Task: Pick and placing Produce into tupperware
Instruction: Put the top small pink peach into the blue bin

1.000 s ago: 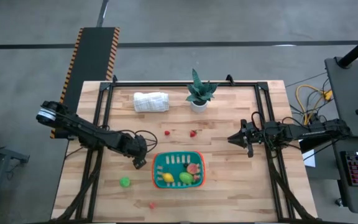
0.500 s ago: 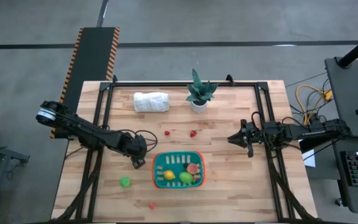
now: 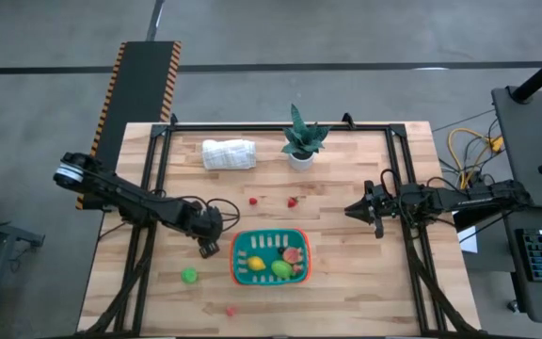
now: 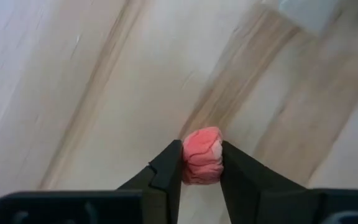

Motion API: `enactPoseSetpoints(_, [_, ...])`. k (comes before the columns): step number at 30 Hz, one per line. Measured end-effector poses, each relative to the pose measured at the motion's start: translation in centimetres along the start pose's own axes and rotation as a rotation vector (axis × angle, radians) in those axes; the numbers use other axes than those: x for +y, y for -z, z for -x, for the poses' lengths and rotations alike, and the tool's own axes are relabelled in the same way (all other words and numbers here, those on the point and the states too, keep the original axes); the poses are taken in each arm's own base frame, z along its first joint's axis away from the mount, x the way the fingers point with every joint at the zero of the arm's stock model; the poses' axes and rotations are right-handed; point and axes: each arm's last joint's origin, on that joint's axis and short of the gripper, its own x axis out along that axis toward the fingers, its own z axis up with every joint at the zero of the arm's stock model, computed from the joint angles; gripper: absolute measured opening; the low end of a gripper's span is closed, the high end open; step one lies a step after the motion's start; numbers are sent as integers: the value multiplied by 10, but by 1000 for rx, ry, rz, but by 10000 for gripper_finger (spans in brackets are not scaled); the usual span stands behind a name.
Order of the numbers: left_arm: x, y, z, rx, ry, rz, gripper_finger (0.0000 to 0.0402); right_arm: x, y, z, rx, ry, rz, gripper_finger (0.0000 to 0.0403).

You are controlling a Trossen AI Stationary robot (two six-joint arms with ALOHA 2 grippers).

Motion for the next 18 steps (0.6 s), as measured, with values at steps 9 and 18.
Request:
enactPoseSetpoints(9, [-7, -8, 15, -42, 62, -123, 72, 0, 0, 0, 1, 0, 0, 63])
enactPoseSetpoints(18, [-17, -13, 41, -129, 150, -272, 72, 0, 0, 0, 5, 2, 0, 63])
